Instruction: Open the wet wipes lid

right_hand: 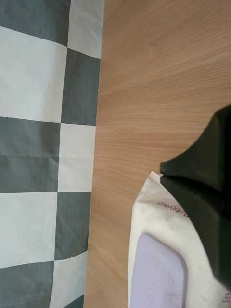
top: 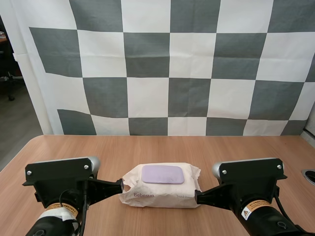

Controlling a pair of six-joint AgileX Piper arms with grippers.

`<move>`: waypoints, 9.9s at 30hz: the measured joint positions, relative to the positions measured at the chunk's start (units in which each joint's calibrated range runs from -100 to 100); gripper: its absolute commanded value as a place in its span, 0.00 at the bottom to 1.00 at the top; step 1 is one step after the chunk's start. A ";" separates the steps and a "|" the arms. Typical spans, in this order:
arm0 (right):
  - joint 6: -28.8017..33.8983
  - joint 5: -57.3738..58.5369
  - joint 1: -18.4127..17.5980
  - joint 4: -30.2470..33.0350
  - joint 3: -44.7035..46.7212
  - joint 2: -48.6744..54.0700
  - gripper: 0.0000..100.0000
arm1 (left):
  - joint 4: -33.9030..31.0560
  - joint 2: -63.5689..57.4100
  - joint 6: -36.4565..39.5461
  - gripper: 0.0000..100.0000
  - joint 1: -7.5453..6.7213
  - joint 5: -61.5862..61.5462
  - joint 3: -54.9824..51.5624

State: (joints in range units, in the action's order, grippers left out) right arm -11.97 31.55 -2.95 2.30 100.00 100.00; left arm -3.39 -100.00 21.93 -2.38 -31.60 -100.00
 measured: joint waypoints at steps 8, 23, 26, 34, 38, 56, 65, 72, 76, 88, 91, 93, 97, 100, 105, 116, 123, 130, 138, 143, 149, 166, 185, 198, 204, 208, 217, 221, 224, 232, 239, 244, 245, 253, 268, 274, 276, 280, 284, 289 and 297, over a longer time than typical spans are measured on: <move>0.00 0.00 0.00 -0.12 0.00 0.00 0.00 | 0.00 0.00 0.00 0.00 0.00 0.20 0.00; 0.00 2.25 0.00 0.47 -13.37 0.00 0.00 | -1.56 0.00 -0.36 0.00 0.00 -0.16 10.92; 0.00 2.25 0.00 0.47 -18.58 0.00 0.00 | -3.27 0.00 -0.48 0.00 0.00 -0.16 15.46; 0.00 0.01 0.00 -1.95 -26.97 0.00 0.00 | -6.94 0.00 -0.48 0.00 0.00 -1.30 21.79; -1.51 1.43 0.00 -0.14 -29.41 0.00 0.00 | -8.66 0.00 -1.69 0.00 0.00 -1.90 22.06; -27.26 48.62 0.00 -11.81 -37.05 -15.08 0.00 | 0.78 20.91 -29.23 0.00 1.02 -23.81 25.16; -31.61 60.28 0.00 -11.78 -38.65 -18.73 0.96 | 17.64 39.07 -44.47 0.60 1.02 -25.92 23.58; -32.24 59.54 0.00 -9.22 -39.52 -21.70 1.00 | 24.50 49.00 -55.03 0.91 1.02 -23.08 20.02; -32.89 59.36 0.00 -9.22 -39.52 -22.86 1.00 | 30.47 49.77 -60.95 0.97 1.02 -20.24 16.82; -34.24 59.36 0.00 -9.76 -39.52 -24.98 1.00 | 50.76 50.35 -78.65 0.96 1.10 -13.88 7.57; -35.03 59.40 0.00 -10.55 -39.52 -26.26 1.00 | 56.20 52.79 -83.01 0.96 1.10 -15.14 8.22; -35.89 59.22 0.00 -11.20 -39.52 -27.06 1.00 | 59.68 55.41 -86.15 0.96 1.10 -16.12 8.48; -37.78 58.85 0.00 -12.72 -39.52 -29.36 1.00 | 65.76 61.37 -92.04 0.96 1.10 -16.48 10.96; -39.47 58.86 0.00 -14.66 -39.52 -30.99 1.00 | 68.31 65.88 -96.35 0.91 1.10 -19.31 13.02; -42.26 58.86 0.00 -17.21 -39.52 -33.87 1.00 | 68.83 72.12 -104.12 0.38 1.10 -23.14 15.20; -56.14 58.86 0.00 -25.33 -39.52 -43.91 1.00 | 68.97 74.24 -114.18 0.00 1.10 -23.85 16.70; -65.92 58.68 0.00 -27.11 -39.52 -50.12 1.00 | 69.42 74.24 -114.28 0.00 1.10 -23.84 17.79; -72.68 54.81 0.00 -30.88 -39.52 -52.53 1.00 | 69.42 74.24 -114.28 0.00 1.10 -24.02 17.79; -77.49 49.37 -0.48 -31.70 -39.52 -58.05 1.00 | 69.51 74.24 -114.36 0.00 1.10 -25.35 17.79; -77.99 44.89 -2.42 -31.46 -39.52 -61.04 0.98 | 69.51 74.24 -114.36 0.00 1.10 -25.35 17.79; -77.91 35.63 -6.13 -30.27 -39.52 -63.78 0.79 | 69.14 74.24 -114.36 0.00 1.10 -25.50 17.79; -76.43 34.16 -6.43 -26.33 -39.52 -66.04 0.00 | 68.99 74.24 -114.36 0.00 1.10 -25.35 17.79; -74.26 39.42 -6.43 -26.99 -43.99 -64.83 0.00 | 68.74 76.75 -114.36 0.00 1.10 -25.37 17.79; -75.58 19.70 -6.43 -27.58 -44.38 -70.42 0.00 | 68.74 77.01 -114.36 0.00 1.10 -26.05 17.79; -78.83 10.56 -6.43 -30.23 -44.38 -76.14 0.00 | 68.61 77.01 -114.36 0.00 1.10 -26.24 17.79; -82.00 7.24 -6.43 -32.49 -44.38 -80.34 0.00 | 68.19 77.01 -114.36 0.00 1.10 -26.24 17.79; -83.36 6.48 -6.43 -33.59 -44.17 -90.09 0.00 | 68.95 77.01 -114.36 0.00 1.10 -23.98 17.80; -83.36 5.14 -6.43 -33.60 -44.17 -91.10 0.00 | 69.05 77.01 -114.36 0.00 1.10 -23.56 17.80; -81.93 4.49 -6.43 -33.30 -44.30 -87.41 0.00 | 69.05 77.01 -114.36 0.00 1.10 -23.56 17.80; -74.21 8.91 -6.36 -26.84 -45.79 -75.85 0.00 | 69.05 77.01 -114.36 0.22 1.10 -23.52 17.80; -60.54 23.72 -6.12 -11.19 -46.20 -58.28 0.00 | 68.65 77.01 -114.36 1.00 1.10 -23.11 18.44; -53.05 35.12 -5.21 -4.78 -46.20 -48.72 0.00 | 67.33 76.22 -114.36 1.00 1.17 -23.15 20.91; -51.50 36.56 -5.21 -4.25 -46.20 -46.73 0.00 | 66.84 75.68 -114.36 1.00 1.24 -24.12 21.15; -39.70 37.96 -5.21 -4.11 -46.20 -31.44 0.00 | 64.57 63.90 -114.36 1.00 1.24 -34.27 22.39; -26.87 39.34 -5.21 -7.65 -46.20 -12.29 0.00 | 56.13 35.85 -98.89 0.46 3.89 -64.64 36.28; -25.67 38.92 -5.21 -7.32 -46.20 -11.11 0.00 | 59.00 30.54 -92.03 0.00 3.89 -64.41 37.95; -25.67 38.31 -5.21 -7.16 -46.20 -9.95 0.00 | 58.81 30.54 -89.17 0.00 3.89 -61.18 37.95; -24.34 34.22 -4.78 -6.24 -44.67 -6.22 0.00 | 56.15 29.59 -82.75 0.00 3.89 -50.87 37.95; -21.55 26.49 -4.49 -3.23 -40.51 -1.28 0.00 | 51.66 26.49 -76.74 0.00 3.89 -40.66 37.95; -18.38 18.04 -4.28 0.73 -33.69 0.00 0.00 | 43.63 23.27 -69.51 0.00 3.89 -30.75 37.95; -13.09 -0.51 -3.77 0.83 -22.66 0.00 0.00 | 30.27 18.32 -57.65 0.00 3.89 -13.90 28.38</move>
State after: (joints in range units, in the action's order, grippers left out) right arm -25.06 31.04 -6.72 3.13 77.34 100.00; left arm 26.88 -81.68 -35.73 1.51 -45.50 -71.62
